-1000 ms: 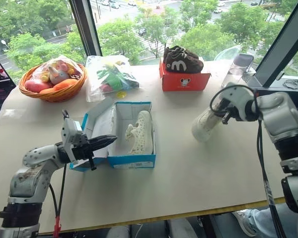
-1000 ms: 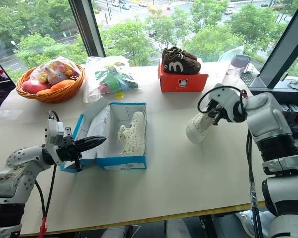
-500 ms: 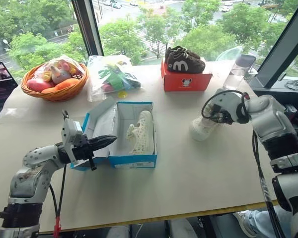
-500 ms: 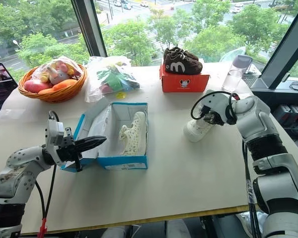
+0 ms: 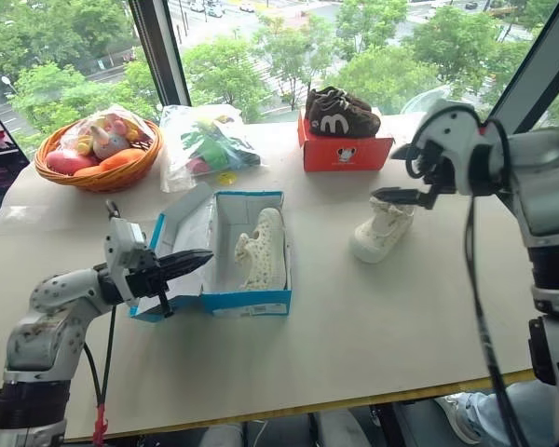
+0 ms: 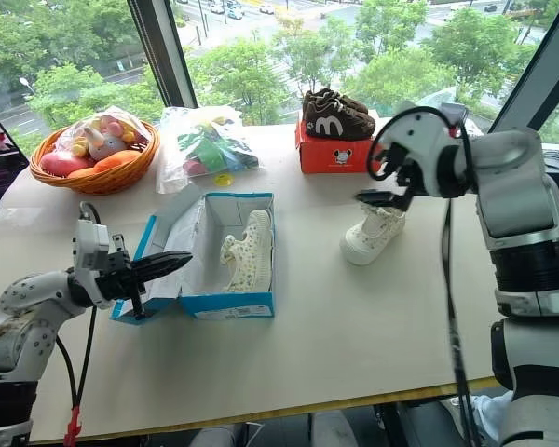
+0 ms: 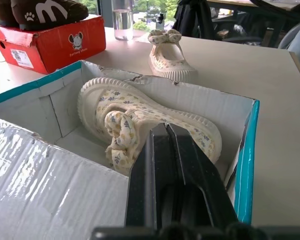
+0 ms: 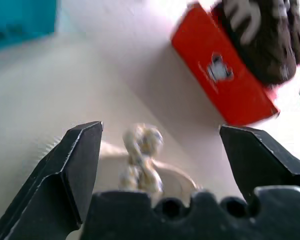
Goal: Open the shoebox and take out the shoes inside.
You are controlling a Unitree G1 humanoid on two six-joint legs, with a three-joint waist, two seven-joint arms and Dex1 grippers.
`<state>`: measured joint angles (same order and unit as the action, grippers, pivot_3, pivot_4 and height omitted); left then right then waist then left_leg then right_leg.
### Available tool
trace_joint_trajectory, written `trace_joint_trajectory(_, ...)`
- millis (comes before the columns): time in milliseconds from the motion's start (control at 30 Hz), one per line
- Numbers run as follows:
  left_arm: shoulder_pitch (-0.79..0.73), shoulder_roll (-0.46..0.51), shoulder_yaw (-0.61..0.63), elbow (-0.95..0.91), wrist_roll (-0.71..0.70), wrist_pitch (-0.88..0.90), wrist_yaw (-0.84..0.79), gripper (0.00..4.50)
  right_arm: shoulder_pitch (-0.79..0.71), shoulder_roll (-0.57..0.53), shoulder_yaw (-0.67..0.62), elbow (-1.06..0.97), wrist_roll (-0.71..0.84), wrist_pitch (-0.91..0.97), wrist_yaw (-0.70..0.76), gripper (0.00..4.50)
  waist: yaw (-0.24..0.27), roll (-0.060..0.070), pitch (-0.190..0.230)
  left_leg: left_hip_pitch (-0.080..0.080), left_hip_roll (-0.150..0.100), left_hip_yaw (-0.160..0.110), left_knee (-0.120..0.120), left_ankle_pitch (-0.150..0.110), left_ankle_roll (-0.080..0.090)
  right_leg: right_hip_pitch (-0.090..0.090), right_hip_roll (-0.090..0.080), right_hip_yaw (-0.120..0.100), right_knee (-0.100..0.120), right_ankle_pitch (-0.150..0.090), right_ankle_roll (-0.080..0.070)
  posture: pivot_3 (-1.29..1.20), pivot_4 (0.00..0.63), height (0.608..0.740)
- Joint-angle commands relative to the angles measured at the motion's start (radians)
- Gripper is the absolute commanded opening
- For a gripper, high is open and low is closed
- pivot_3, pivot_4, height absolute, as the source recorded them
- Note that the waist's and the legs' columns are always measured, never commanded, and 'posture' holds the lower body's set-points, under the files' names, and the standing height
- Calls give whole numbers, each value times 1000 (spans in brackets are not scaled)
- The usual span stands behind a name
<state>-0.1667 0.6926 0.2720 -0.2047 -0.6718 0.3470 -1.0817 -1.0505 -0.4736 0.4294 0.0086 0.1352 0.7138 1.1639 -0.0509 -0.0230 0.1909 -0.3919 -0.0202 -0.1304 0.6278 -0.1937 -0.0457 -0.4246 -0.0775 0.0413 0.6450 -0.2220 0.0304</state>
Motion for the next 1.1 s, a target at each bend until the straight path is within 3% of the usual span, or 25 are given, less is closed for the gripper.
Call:
trace_joint_trajectory(33, 6, 17, 39, -30, -41, 6, -12, 0, -44, 40, 24, 28, -15, -35, 0, 4371, 2, 0, 0, 0, 0, 0, 0, 0, 0, 0, 0, 0, -1, 0, 0, 0, 150, 740)
trace_joint_trajectory(367, 26, 25, 37, -57, -68, 16, -22, 0, -137, 171, 77, 344, -129, -185, -59, 4371, -8, 0, 0, 2, 1, 0, -1, 0, 0, 0, 1, 0, 0, -1, 2, 0, 150, 740)
trace_joint_trajectory(700, 14, 25, 32, -48, -50, 17, -15, 0, -134, 204, 139, 556, -269, -322, -79, 4371, -18, 0, 0, 4, 1, 0, -1, 0, 0, 2, 1, 0, 1, 0, 1, 0, 150, 740)
trace_joint_trajectory(733, 13, 25, 31, -48, -48, 17, -15, 0, -132, 206, 137, 561, -273, -326, -77, 3870, -18, 0, 0, 4, 1, 0, -1, 0, 0, 2, 1, 0, 1, -2, 4, 0, 150, 740)
trace_joint_trajectory(800, 10, 24, 27, -46, -41, 15, -13, 0, -124, 207, 136, 559, -282, -334, -71, 3414, -18, -1, 0, 6, 1, 0, -1, 0, 0, 4, 2, 0, 1, -3, 5, 0, 150, 740)
trace_joint_trajectory(1100, 3, 17, 11, -36, -21, 5, -5, 0, -101, 209, 134, 532, -306, -336, -47, 301, -17, -1, -1, 6, 1, 0, -1, 0, 0, 4, 2, 1, 2, -3, 5, 0, 150, 740)
